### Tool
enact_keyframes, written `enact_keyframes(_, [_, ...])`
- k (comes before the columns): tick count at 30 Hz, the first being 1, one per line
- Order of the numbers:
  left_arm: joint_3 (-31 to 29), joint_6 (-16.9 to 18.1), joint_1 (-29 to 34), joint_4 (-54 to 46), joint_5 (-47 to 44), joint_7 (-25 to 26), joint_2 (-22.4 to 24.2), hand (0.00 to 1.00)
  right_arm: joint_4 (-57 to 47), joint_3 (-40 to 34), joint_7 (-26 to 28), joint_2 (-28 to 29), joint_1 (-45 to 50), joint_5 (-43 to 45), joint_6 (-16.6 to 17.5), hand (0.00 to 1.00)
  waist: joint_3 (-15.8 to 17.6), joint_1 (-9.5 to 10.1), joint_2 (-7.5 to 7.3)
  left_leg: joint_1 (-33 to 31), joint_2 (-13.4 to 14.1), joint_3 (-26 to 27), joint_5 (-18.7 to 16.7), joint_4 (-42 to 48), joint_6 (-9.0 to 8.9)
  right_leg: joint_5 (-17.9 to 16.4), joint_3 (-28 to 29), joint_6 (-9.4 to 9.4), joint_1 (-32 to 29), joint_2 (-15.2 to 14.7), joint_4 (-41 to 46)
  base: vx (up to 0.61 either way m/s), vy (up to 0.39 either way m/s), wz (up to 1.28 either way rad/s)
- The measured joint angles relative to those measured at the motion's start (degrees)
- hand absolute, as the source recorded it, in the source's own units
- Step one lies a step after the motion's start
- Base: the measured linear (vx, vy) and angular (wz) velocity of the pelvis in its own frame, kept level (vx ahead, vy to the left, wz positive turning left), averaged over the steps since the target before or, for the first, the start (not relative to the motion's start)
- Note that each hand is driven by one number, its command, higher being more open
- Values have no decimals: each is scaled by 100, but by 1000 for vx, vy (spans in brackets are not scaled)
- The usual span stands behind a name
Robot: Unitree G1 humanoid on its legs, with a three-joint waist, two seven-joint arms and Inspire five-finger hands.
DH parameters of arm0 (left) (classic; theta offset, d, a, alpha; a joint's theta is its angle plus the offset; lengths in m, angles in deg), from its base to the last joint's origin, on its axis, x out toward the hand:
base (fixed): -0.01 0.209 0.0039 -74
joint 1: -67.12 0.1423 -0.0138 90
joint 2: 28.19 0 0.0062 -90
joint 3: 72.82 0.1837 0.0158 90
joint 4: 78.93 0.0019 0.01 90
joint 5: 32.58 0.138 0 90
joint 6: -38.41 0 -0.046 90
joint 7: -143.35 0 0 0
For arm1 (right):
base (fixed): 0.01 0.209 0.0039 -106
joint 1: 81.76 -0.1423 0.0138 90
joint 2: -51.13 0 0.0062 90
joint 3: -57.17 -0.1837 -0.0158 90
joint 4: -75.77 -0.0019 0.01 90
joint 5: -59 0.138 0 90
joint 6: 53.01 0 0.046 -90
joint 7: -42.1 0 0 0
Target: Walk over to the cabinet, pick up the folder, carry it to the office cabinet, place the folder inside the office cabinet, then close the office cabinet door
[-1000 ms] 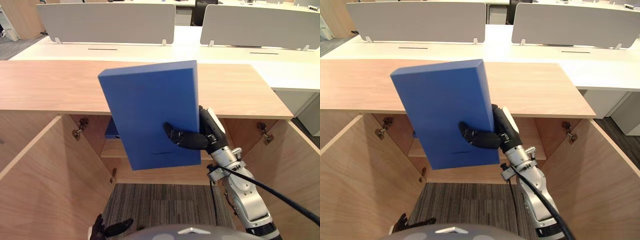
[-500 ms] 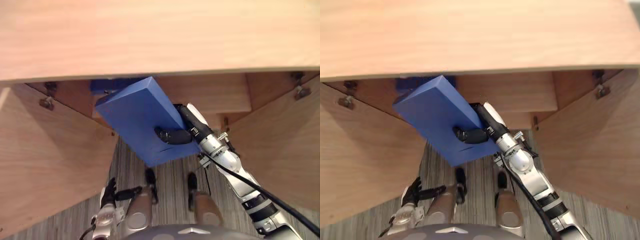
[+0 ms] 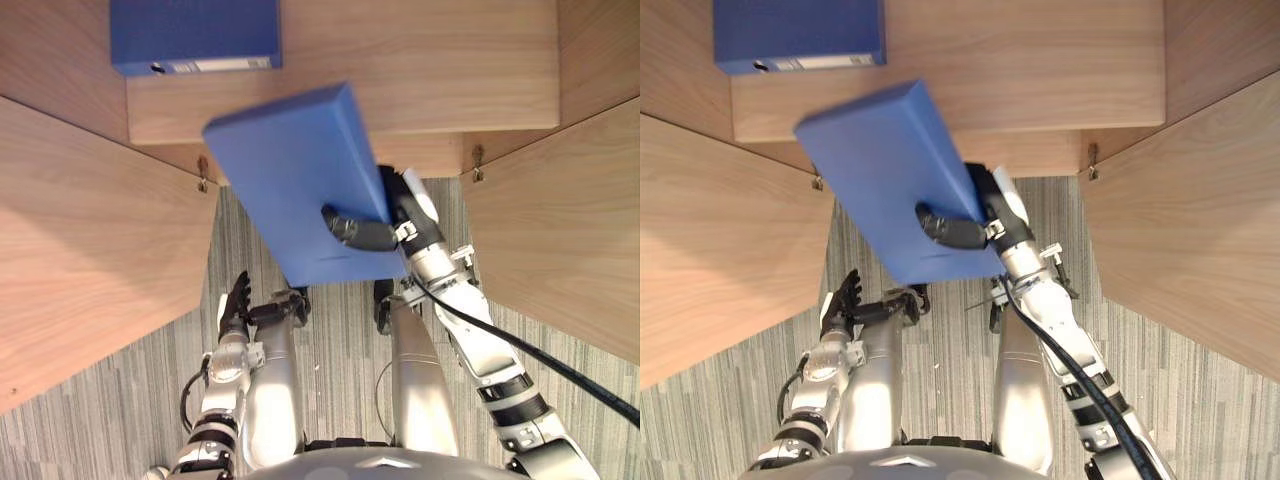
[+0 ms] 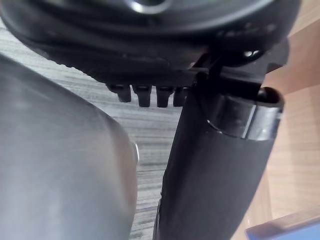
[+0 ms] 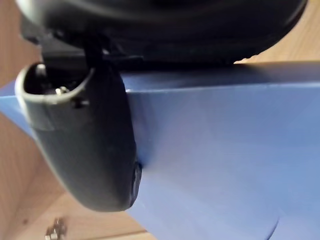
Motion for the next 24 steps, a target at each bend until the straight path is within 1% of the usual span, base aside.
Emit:
enact_keyframes(4, [-56, 4, -205, -223, -29, 7, 0, 100, 75, -575, -159, 150, -385, 992, 1, 0, 151, 140, -18, -391, 38, -80, -10, 256, -2, -95, -36, -56, -399, 10, 344, -41, -44, 6])
enact_keyframes(7, [-85, 12, -212, -336, -69, 7, -3, 100, 304, -852, -266, 216, -658, 1638, 5, 0, 173, 158, -21, -542, 62, -131, -17, 351, -14, -115, -60, -73, -521, 23, 437, -19, -24, 1])
enact_keyframes(9, [-153, 12, -217, -405, -109, 10, 11, 100, 440, -1076, -393, 222, -794, 2187, 20, 0, 189, 167, -28, -617, 64, -153, -50, 406, -65, -147, -70, -87, -601, 19, 516, -16, -19, 3])
enact_keyframes(13, [-194, 11, -219, -484, -199, 41, 17, 100, 702, -1309, -605, 220, -1161, 2745, 48, 0, 191, 165, -30, -743, 72, -170, -28, 418, -69, -149, -80, -94, -735, 23, 558, 0, 0, 0])
enact_keyframes(20, [-201, -24, -289, -543, -226, 191, 19, 100, 1648, -1698, -1165, 359, -2376, 3779, 51, 0, 192, 180, -30, -882, 104, -216, -3, 429, -65, -150, -143, -100, -850, 40, 564, 0, 0, 0])
enact_keyframes(24, [-199, -52, -322, -541, -253, 297, 29, 100, 1954, -1712, -1351, 362, -2862, 4295, 53, 0, 192, 189, -30, -897, 102, -243, 10, 421, -84, -157, -187, -110, -849, 34, 560, 4, 5, 1])
